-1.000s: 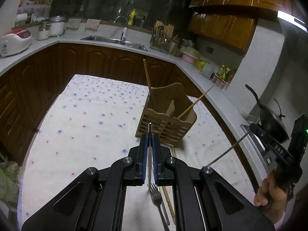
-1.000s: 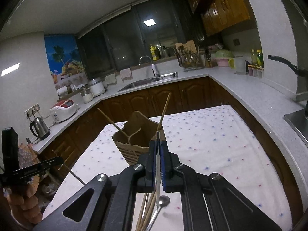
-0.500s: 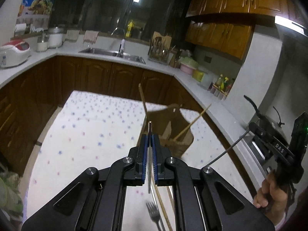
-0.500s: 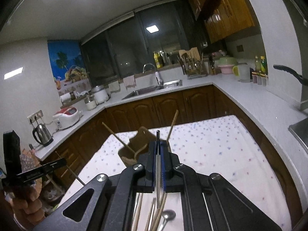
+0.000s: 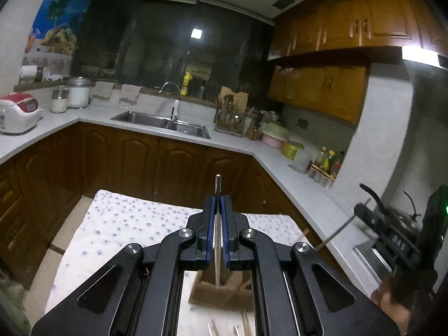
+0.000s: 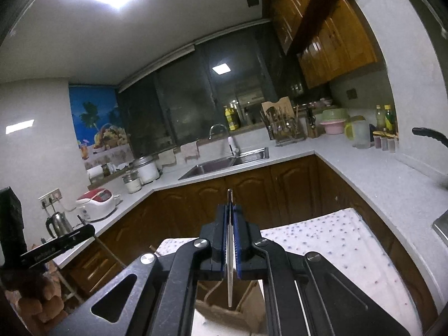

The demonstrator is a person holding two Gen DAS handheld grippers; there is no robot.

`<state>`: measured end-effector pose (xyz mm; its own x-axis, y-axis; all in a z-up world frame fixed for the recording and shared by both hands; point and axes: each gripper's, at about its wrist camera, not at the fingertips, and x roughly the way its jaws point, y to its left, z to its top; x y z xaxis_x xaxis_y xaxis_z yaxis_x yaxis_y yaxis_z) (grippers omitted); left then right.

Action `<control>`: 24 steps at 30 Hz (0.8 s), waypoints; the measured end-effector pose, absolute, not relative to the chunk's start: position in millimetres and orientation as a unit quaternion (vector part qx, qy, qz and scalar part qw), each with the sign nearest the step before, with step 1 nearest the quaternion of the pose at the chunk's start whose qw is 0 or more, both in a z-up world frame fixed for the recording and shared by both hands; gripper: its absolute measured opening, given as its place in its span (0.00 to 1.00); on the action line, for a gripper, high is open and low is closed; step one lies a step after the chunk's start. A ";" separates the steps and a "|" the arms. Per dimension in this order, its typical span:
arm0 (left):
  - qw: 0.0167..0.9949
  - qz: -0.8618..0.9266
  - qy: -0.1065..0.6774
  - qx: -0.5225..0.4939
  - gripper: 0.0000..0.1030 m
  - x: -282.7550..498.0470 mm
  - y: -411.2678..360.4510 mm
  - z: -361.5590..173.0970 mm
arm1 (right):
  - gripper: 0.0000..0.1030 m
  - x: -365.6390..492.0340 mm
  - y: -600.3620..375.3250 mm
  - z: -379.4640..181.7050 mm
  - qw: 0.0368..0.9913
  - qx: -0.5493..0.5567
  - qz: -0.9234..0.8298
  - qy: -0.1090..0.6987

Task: Organize utensils
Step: 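Lift both metal chopsticks and lower them into the wooden holder, then open both tools to release the metal chopsticks into the holder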

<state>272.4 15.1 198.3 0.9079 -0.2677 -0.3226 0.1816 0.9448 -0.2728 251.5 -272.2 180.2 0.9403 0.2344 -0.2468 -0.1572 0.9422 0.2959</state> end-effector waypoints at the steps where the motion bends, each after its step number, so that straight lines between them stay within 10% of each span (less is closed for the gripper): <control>1: 0.969 -0.112 0.182 -0.124 0.04 280.5 13.6 192.1 | 0.04 256.5 -271.5 177.6 0.975 0.137 0.099 0.143; 24: 0.947 -0.099 0.272 -0.141 0.05 332.5 -1.0 95.0 | 0.04 307.4 -260.6 85.4 0.960 0.133 0.081 0.231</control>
